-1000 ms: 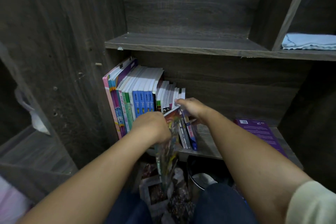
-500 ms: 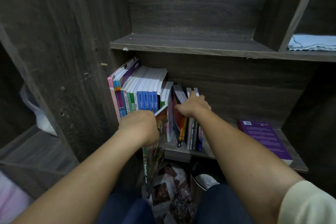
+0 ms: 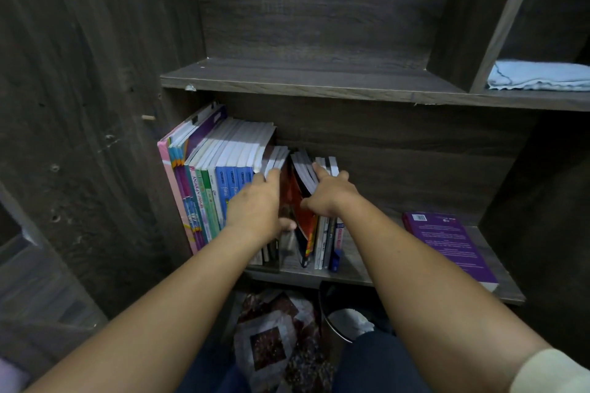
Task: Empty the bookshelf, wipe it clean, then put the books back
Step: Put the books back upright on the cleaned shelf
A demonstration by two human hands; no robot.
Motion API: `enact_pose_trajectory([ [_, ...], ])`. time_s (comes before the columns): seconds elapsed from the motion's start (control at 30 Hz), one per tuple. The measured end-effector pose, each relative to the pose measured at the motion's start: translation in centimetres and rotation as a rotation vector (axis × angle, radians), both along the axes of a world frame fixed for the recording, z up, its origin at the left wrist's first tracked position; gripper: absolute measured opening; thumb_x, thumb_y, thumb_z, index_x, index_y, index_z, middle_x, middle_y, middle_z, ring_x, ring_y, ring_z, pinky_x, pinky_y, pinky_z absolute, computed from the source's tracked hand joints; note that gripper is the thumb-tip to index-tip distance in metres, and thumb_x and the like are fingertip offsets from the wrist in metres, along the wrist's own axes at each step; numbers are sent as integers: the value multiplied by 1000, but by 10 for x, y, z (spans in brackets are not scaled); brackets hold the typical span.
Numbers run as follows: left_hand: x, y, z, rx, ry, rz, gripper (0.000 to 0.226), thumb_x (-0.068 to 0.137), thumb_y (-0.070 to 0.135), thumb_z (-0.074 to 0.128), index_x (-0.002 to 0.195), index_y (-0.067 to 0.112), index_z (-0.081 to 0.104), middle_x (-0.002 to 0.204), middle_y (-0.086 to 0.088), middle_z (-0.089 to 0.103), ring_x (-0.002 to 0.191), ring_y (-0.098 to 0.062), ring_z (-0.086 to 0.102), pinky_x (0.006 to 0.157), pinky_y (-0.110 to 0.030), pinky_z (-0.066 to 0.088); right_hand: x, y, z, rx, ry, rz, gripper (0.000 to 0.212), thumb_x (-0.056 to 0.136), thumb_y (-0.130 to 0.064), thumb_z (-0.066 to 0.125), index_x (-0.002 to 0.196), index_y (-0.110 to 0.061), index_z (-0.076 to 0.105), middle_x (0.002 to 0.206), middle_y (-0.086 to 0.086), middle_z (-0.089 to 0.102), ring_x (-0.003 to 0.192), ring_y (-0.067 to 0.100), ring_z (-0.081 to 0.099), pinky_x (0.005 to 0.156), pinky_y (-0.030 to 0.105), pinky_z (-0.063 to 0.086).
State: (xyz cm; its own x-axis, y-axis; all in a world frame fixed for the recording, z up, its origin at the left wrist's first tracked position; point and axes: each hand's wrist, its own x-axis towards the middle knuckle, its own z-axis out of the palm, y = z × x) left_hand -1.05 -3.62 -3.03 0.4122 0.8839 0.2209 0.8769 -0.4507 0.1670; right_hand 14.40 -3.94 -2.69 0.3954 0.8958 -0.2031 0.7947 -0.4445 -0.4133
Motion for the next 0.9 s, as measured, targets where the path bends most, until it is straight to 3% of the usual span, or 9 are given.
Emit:
enact_pose_trajectory([
  [0.1,-8,6,-7,227,185,7,90,66,59,77,138,21,38,126,-4,48,118,-23,43,87,-35,44,2,0,5,-46,28,25,106,81,-39,75,153,-40,-2,154,14,6,132,41,38,99,41,44],
  [0.3,-9,18,-27,499,196,32,83,57,68,76,119,19,53,105,-1,50,95,-22,46,76,-33,38,0,1,9,-96,49,70,122,71,-25,85,152,-42,-4,156,14,-1,135,40,34,99,45,45],
  [0.47,-5,31,-51,553,327,122,86,44,72,79,104,21,45,93,-1,41,81,-20,41,68,-33,32,1,1,11,-151,2,93,131,67,-16,88,151,-43,-9,158,14,-10,137,41,33,102,47,47],
  [0.6,-4,31,-58,554,252,129,86,48,73,77,108,19,47,98,-2,47,83,-20,43,70,-34,35,5,-1,13,-180,16,104,130,70,-10,85,150,-46,-12,158,14,-20,136,42,35,100,46,48],
  [0.73,-8,27,-64,516,139,43,84,48,64,83,106,13,51,106,-6,49,88,-24,45,73,-38,38,5,-1,13,-179,-2,125,126,74,-6,81,150,-45,-12,158,14,-17,135,41,37,97,43,49],
  [0.9,-4,21,-57,493,164,72,86,57,92,49,99,17,49,101,-2,44,87,-22,38,77,-37,35,3,-1,13,-173,-12,121,124,74,-4,79,150,-45,-10,159,14,-12,137,41,34,99,45,49],
])
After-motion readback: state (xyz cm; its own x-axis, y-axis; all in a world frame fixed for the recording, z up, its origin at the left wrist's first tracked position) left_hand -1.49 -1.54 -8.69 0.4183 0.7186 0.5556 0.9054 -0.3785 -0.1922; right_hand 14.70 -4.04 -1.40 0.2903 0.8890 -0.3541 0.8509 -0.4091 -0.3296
